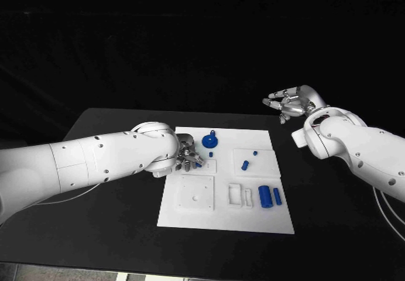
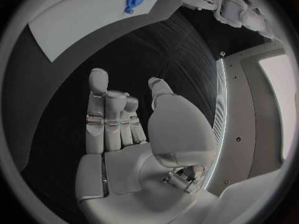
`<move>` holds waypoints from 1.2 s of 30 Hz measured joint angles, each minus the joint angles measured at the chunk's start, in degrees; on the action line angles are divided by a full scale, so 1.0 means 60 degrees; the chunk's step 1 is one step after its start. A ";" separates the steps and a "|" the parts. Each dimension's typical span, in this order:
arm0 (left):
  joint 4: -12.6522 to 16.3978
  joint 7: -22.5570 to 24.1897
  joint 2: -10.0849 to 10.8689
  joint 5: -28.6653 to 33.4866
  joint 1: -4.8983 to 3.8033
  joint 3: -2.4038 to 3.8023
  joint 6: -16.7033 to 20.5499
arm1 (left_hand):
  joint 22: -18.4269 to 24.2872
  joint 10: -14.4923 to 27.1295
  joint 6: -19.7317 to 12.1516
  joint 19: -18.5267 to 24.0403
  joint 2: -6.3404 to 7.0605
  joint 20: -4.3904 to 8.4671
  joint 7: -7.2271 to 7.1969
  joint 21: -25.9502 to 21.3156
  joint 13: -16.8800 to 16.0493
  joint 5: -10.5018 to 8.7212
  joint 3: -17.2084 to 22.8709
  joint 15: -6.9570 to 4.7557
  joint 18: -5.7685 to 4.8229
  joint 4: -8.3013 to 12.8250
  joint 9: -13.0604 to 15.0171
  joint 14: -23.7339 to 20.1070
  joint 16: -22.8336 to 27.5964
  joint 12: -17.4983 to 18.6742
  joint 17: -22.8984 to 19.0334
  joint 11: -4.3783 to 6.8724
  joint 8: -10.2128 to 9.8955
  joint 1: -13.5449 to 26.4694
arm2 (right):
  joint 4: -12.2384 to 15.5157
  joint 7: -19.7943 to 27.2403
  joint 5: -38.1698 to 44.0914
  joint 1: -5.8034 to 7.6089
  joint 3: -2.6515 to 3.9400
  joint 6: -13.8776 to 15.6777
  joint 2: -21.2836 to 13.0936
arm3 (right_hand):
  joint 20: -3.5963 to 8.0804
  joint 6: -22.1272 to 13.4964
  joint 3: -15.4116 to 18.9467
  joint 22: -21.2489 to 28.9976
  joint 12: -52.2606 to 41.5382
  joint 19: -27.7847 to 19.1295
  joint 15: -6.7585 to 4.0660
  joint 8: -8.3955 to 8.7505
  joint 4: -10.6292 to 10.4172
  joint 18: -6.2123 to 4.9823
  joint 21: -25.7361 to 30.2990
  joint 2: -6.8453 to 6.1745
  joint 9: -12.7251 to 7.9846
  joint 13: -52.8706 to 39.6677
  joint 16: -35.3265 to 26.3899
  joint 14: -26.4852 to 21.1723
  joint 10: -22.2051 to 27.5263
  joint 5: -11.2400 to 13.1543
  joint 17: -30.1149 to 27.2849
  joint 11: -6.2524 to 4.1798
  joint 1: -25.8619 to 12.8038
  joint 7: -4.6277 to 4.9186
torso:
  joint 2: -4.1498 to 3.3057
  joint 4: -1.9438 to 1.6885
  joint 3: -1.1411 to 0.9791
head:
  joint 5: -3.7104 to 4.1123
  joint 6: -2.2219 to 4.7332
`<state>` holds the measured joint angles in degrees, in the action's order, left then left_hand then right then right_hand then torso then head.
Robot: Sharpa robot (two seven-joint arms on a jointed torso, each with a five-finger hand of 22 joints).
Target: Assemble the parts on the task board
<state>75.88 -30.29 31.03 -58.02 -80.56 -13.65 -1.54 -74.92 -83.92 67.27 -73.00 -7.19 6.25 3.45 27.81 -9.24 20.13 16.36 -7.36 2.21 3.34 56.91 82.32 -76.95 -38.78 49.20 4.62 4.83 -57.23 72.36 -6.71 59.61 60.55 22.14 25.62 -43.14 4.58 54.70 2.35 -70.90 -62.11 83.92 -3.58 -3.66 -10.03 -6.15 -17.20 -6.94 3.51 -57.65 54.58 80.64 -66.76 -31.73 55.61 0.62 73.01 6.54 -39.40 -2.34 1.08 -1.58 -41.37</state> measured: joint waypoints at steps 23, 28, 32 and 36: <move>-0.0063 -0.0004 -0.0034 0.0020 0.0002 0.0001 -0.0068 | -0.0004 0.0001 0.0056 -0.0034 0.0044 -0.0173 0.0028 0.0000 0.0129 0.0092 -0.0024 0.0001 0.0300 -0.0020 0.0216 0.0000 -0.0038 -0.0081 0.0143 0.0001 0.0057 -0.0122 | -0.0030 0.0000 -0.0001 -0.0028 0.0000 -0.0020 0.0033 | 0.0000 0.0001 0.0000 0.0000 0.0000 0.0000 0.0000 0.0000 0.0000 0.0000 0.0000 0.0000 0.0000 0.0000 0.0000 0.0000 -0.0001 0.0000 -0.0001 0.0001 0.0000 -0.0001 | 0.0003 0.0009 -0.0004 | -0.0021 0.0015; -0.0112 -0.0004 -0.0069 0.0019 -0.0003 0.0002 -0.0117 | -0.0005 0.0000 0.0101 0.0000 0.0045 -0.0207 0.0035 0.0000 0.0140 0.0238 -0.0024 0.0034 0.0300 -0.0019 0.0212 0.0032 -0.0038 -0.0081 0.0157 0.0001 0.0057 -0.0123 | -0.0035 0.0000 -0.0001 -0.0031 0.0000 -0.0022 0.0035 | 0.0000 0.0001 0.0000 0.0000 0.0000 0.0000 0.0000 0.0000 0.0000 0.0000 0.0000 0.0000 0.0000 0.0000 0.0000 0.0000 -0.0001 0.0000 -0.0001 0.0001 0.0001 -0.0001 | 0.0004 0.0007 -0.0004 | 0.0000 0.0015; -0.0156 -0.0013 -0.0107 0.0016 -0.0011 0.0008 -0.0196 | -0.0004 0.0000 0.0105 0.0000 0.0050 -0.0207 0.0032 0.0000 0.0152 0.0409 -0.0056 0.0034 0.0300 0.0013 0.0209 0.0033 -0.0038 -0.0081 0.0167 0.0001 0.0057 -0.0128 | -0.0037 0.0000 -0.0001 -0.0031 0.0000 -0.0024 0.0038 | 0.0000 0.0001 0.0000 0.0000 0.0000 0.0000 0.0000 0.0000 0.0000 0.0000 0.0000 0.0000 0.0000 0.0000 0.0000 0.0000 -0.0001 0.0000 -0.0001 0.0001 0.0000 -0.0001 | 0.0005 0.0005 -0.0006 | 0.0010 0.0007; -0.0191 -0.0041 -0.0156 0.0012 -0.0016 0.0012 -0.0281 | -0.0003 0.0000 0.0106 0.0035 0.0051 -0.0242 0.0031 0.0005 0.0165 0.0924 -0.0077 0.0034 0.0300 0.0034 0.0218 0.0033 -0.0038 -0.0081 0.0179 0.0001 0.0057 -0.0128 | -0.0042 0.0000 -0.0002 -0.0032 0.0000 -0.0027 0.0044 | 0.0000 0.0001 0.0000 0.0000 0.0000 0.0000 0.0000 0.0000 0.0000 -0.0001 0.0000 0.0000 0.0000 0.0000 0.0000 0.0000 -0.0001 0.0000 -0.0001 0.0001 0.0000 -0.0001 | 0.0004 0.0005 -0.0008 | 0.0012 0.0000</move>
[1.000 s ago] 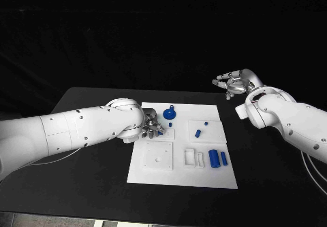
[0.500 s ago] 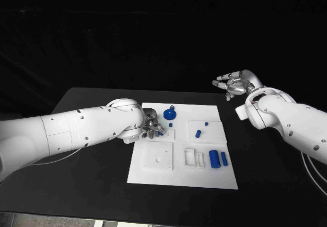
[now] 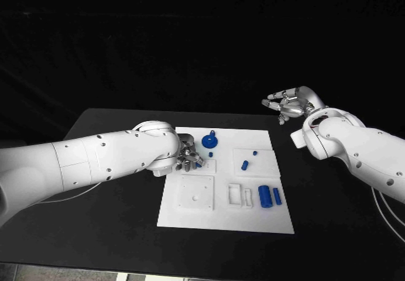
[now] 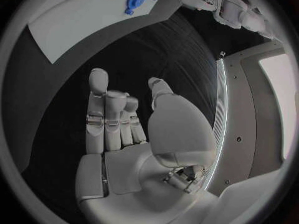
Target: Assemble the parts on the task board
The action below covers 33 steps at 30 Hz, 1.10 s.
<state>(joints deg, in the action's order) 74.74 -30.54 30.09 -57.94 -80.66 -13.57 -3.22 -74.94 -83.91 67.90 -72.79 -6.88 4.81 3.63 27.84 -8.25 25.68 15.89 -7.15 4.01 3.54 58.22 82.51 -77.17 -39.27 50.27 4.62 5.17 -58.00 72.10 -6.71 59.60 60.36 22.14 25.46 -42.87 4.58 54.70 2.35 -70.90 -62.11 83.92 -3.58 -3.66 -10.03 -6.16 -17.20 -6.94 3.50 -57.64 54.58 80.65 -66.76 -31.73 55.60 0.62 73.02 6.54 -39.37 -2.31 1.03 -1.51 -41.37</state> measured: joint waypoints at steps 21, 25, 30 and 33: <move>-0.0111 -0.0151 -0.0136 0.0042 -0.0019 0.0013 -0.0217 | 0.0003 -0.0025 0.0027 0.0120 -0.0109 -0.0222 0.0027 0.0070 0.0054 0.0077 0.0372 0.0006 0.0150 0.0181 -0.0279 -0.0003 0.0038 0.0039 0.0006 -0.0025 -0.0003 0.0653 | -0.0060 0.0000 -0.0001 -0.0011 0.0000 -0.0024 0.0060 | 0.0000 0.0000 0.0000 0.0000 0.0000 0.0000 0.0000 0.0000 0.0000 0.0001 0.0000 0.0000 0.0000 0.0000 0.0000 0.0000 -0.0001 0.0000 -0.0001 0.0001 0.0000 0.0000 | 0.0002 -0.0005 -0.0010 | -0.0031 -0.0004; -0.0130 -0.0184 -0.0150 0.0068 -0.0022 0.0013 -0.0251 | 0.0003 -0.0027 0.0029 0.0085 -0.0113 -0.0256 0.0027 0.0070 0.0054 -0.0515 0.0250 0.0006 0.0230 -0.0187 -0.0286 -0.0003 0.0038 0.0039 0.0015 -0.0027 -0.0003 0.0670 | -0.0067 0.0000 -0.0001 -0.0013 0.0000 -0.0029 0.0068 | 0.0000 0.0000 0.0000 0.0000 0.0000 0.0000 0.0000 0.0000 0.0000 0.0001 0.0000 0.0000 0.0000 0.0000 0.0000 0.0000 -0.0001 0.0000 -0.0001 0.0001 0.0000 0.0000 | 0.0003 -0.0005 -0.0007 | -0.0037 -0.0004; -0.0146 -0.0228 -0.0179 0.0098 -0.0016 0.0007 -0.0308 | 0.0004 -0.0030 0.0060 0.0051 -0.0202 -0.0290 -0.0003 0.0070 0.0054 -0.0852 0.0105 0.0006 0.0297 -0.0595 -0.0276 -0.0003 0.0038 0.0039 0.0044 -0.0028 0.0019 0.0581 | -0.0072 0.0001 -0.0002 -0.0016 0.0000 -0.0035 0.0074 | 0.0000 0.0000 0.0000 0.0000 0.0000 0.0000 0.0000 0.0000 0.0000 0.0000 0.0000 0.0000 0.0000 0.0009 0.0000 0.0000 -0.0001 -0.0037 -0.0001 0.0001 0.0000 0.0000 | 0.0005 -0.0003 -0.0002 | -0.0037 -0.0007; -0.0154 -0.0248 -0.0191 0.0119 -0.0017 0.0009 -0.0351 | 0.0004 -0.0030 0.0078 0.0051 -0.0212 -0.0290 -0.0018 0.0042 0.0054 -0.0852 0.0090 0.0007 0.0297 -0.0676 -0.0276 -0.0003 0.0075 0.0039 0.0045 -0.0027 0.0035 0.0571 | -0.0074 0.0001 -0.0002 -0.0016 0.0000 -0.0038 0.0075 | 0.0000 0.0000 0.0000 0.0000 0.0000 0.0000 0.0000 0.0000 0.0000 0.0001 0.0000 0.0000 0.0000 0.0008 0.0000 0.0000 -0.0001 -0.0075 -0.0001 0.0001 0.0000 0.0000 | 0.0005 -0.0002 0.0000 | -0.0036 -0.0012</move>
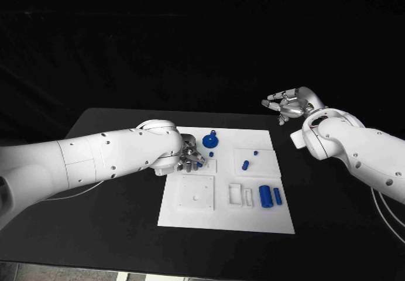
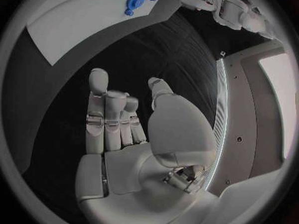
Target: Assemble the parts on the task board
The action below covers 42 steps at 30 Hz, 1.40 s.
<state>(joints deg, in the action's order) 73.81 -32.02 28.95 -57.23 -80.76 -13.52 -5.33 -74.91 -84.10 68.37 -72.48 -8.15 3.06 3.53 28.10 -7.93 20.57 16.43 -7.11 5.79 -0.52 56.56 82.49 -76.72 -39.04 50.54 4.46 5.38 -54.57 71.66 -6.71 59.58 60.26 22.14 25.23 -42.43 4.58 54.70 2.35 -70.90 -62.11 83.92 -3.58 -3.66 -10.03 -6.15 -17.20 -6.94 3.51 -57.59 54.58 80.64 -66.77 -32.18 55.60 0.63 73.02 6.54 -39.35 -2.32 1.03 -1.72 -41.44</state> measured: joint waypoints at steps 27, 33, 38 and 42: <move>-0.0069 -0.0065 -0.0063 0.0076 -0.0008 0.0008 -0.0170 | -0.0005 -0.0023 0.0170 -0.0034 0.0002 -0.0034 -0.0129 -0.0048 -0.0001 -0.0764 -0.0223 -0.0001 -0.0001 -0.0498 -0.0034 0.0000 0.0000 0.0000 0.0027 0.0023 -0.0017 0.0130 | -0.0012 0.0000 -0.0007 -0.0013 0.0000 -0.0054 0.0025 | 0.0000 0.0000 0.0026 0.0000 0.0000 0.0000 0.0000 0.0000 0.0026 0.0000 0.0000 0.0000 0.0000 -0.0002 0.0000 0.0000 0.0000 -0.0157 0.0000 0.0000 0.0000 0.0000 | -0.0005 -0.0004 0.0005 | 0.0005 0.0020; -0.0172 -0.0088 -0.0156 0.0111 0.0048 -0.0031 -0.0328 | -0.0005 0.0061 0.2411 -0.0034 0.0071 -0.0034 -0.1211 -0.0048 -0.0002 -0.1110 -0.0428 -0.0001 -0.0001 -0.0465 0.0003 -0.0001 0.0000 0.0000 0.0026 0.0089 -0.0055 0.0055 | -0.0017 0.0000 -0.0008 -0.0018 0.0000 -0.0063 0.0030 | 0.0000 0.0000 0.0026 0.0000 0.0000 0.0000 0.0000 0.0000 0.0026 0.0000 0.0000 0.0000 0.0000 -0.0003 0.0000 0.0000 -0.0001 -0.0156 0.0000 0.0000 0.0000 0.0000 | -0.0005 -0.0009 -0.0001 | 0.0014 0.0024; -0.0286 -0.0088 -0.0212 0.0138 0.0040 -0.0031 -0.0484 | -0.0004 0.0061 0.2421 -0.0034 0.0078 -0.0034 -0.1221 -0.0048 -0.0002 -0.1242 -0.0565 -0.0001 -0.0001 -0.0433 0.0002 -0.0001 0.0001 0.0000 0.0026 0.0088 -0.0055 0.0049 | -0.0017 0.0000 -0.0009 -0.0019 0.0000 -0.0068 0.0033 | 0.0000 0.0000 0.0026 0.0000 0.0000 0.0000 0.0000 0.0000 0.0026 0.0000 0.0000 0.0000 0.0000 -0.0002 0.0000 0.0000 -0.0001 -0.0156 0.0000 0.0001 0.0000 0.0000 | -0.0005 -0.0005 0.0000 | 0.0015 0.0031; -0.0360 -0.0088 -0.0257 0.0150 0.0027 -0.0025 -0.0594 | -0.0003 0.0061 0.2421 -0.0034 0.0078 -0.0034 -0.1221 -0.0048 -0.0002 -0.1256 -0.0592 -0.0001 -0.0002 -0.0406 0.0013 -0.0001 0.0000 0.0000 0.0018 0.0088 -0.0055 0.0049 | -0.0017 0.0000 -0.0009 -0.0020 0.0000 -0.0071 0.0034 | 0.0000 0.0000 0.0026 0.0000 0.0000 0.0000 0.0000 0.0000 0.0026 0.0000 0.0000 0.0000 0.0000 -0.0003 0.0000 0.0000 -0.0001 -0.0156 0.0000 0.0001 0.0000 0.0000 | -0.0005 -0.0003 -0.0001 | 0.0028 0.0041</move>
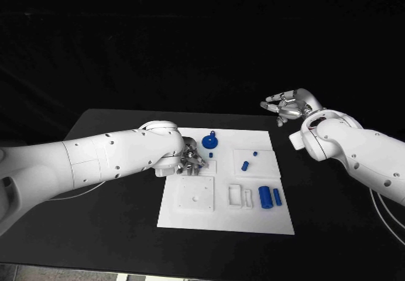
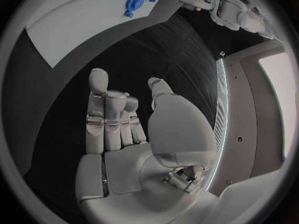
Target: Assemble the parts on the task board
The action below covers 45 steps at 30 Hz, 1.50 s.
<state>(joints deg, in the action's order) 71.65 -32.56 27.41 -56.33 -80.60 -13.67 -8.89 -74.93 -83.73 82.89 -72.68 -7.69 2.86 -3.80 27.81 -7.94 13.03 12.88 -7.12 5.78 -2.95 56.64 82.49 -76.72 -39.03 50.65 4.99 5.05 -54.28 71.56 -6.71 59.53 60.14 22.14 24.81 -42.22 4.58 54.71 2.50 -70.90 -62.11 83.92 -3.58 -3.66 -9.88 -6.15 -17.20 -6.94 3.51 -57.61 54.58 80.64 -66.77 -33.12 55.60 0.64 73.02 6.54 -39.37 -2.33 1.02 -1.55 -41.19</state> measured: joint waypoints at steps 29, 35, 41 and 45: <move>0.0028 0.0088 0.0274 0.0046 0.0000 0.0218 0.0164 | 0.0003 0.0000 -0.0001 -0.0050 0.2884 0.0159 0.0000 -0.0096 0.0148 -0.1699 -0.1619 0.0000 -0.0002 -0.2305 -0.0039 0.0000 0.0105 0.0046 -0.0106 0.0000 -0.0048 -0.0083 | -0.0034 0.0003 -0.0017 -0.0046 0.0000 -0.0005 0.0003 | 0.0000 0.0000 0.0027 0.0019 0.0000 0.0000 0.0000 0.0000 0.0027 0.0000 0.0037 0.0041 0.0000 0.0023 0.0000 0.0000 -0.0001 0.0001 -0.0023 0.0000 -0.0041 0.0000 | 0.0004 -0.0001 0.0018 | 0.0109 0.0017; 0.0087 0.0139 0.0387 0.0124 -0.0009 0.0437 0.0299 | 0.0004 0.0000 -0.0001 -0.0050 0.2904 0.0159 0.0000 -0.0111 0.0163 -0.1699 -0.1620 0.0000 -0.0001 -0.2305 -0.0039 0.0000 0.0149 0.0046 -0.0106 0.0000 -0.0048 -0.0063 | -0.0046 0.0008 -0.0041 -0.0055 0.0000 -0.0005 0.0000 | 0.0000 0.0000 0.0027 0.0029 0.0000 0.0000 0.0000 0.0000 0.0027 0.0000 0.0037 0.0041 0.0000 0.0029 0.0000 0.0000 -0.0001 0.0001 -0.0030 0.0000 -0.0041 0.0000 | 0.0006 -0.0011 0.0018 | 0.0104 0.0027; 0.0139 0.0174 0.0510 0.0257 -0.0013 0.0709 0.0396 | 0.0004 0.0000 -0.0062 -0.0006 0.2904 0.0328 0.0061 -0.0194 0.0274 -0.1699 -0.1619 -0.0040 -0.0152 -0.2305 -0.0148 -0.0040 0.0425 0.0260 -0.0450 0.0000 -0.0156 -0.0062 | -0.0061 0.0011 -0.0071 -0.0060 0.0000 -0.0008 -0.0004 | 0.0000 0.0000 0.0027 0.0032 0.0000 0.0000 0.0000 0.0000 0.0027 0.0000 0.0037 0.0041 0.0000 0.0031 0.0000 0.0000 -0.0001 0.0001 -0.0033 0.0000 -0.0040 0.0000 | 0.0006 -0.0013 0.0018 | 0.0112 0.0060; 0.0157 0.0212 0.0628 0.0436 -0.0107 0.0913 0.0496 | 0.0005 -0.0069 -0.0581 0.0105 0.2803 0.0520 0.0219 -0.0410 0.0456 -0.1699 -0.1620 -0.0022 -0.0302 -0.2305 -0.0542 -0.0290 0.1196 0.0784 -0.1552 -0.0068 -0.0215 -0.0265 | -0.0080 0.0014 -0.0091 -0.0064 0.0000 -0.0010 -0.0008 | 0.0000 0.0000 0.0027 0.0032 0.0000 0.0000 0.0000 0.0000 0.0027 0.0000 0.0037 0.0040 0.0000 0.0031 0.0000 0.0000 -0.0001 0.0001 -0.0033 0.0001 -0.0040 0.0000 | 0.0006 -0.0014 0.0018 | 0.0103 0.0074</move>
<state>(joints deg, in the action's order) 72.59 -31.28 31.18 -53.72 -81.24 -8.19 -5.92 -74.90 -84.14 79.41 -72.05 9.13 5.98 -2.48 25.35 -5.21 2.83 3.16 -7.26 3.97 -16.78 53.39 80.75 -69.55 -34.33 41.33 4.58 3.76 -55.86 71.08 -6.63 58.98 59.76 22.14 24.75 -42.27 4.58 54.71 2.67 -70.71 -62.11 83.92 -3.58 -3.66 -9.71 -6.15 -16.98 -6.70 3.51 -57.42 54.58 80.64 -66.78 -33.11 55.40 0.64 72.78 6.53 -39.34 -2.42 1.13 -0.93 -40.75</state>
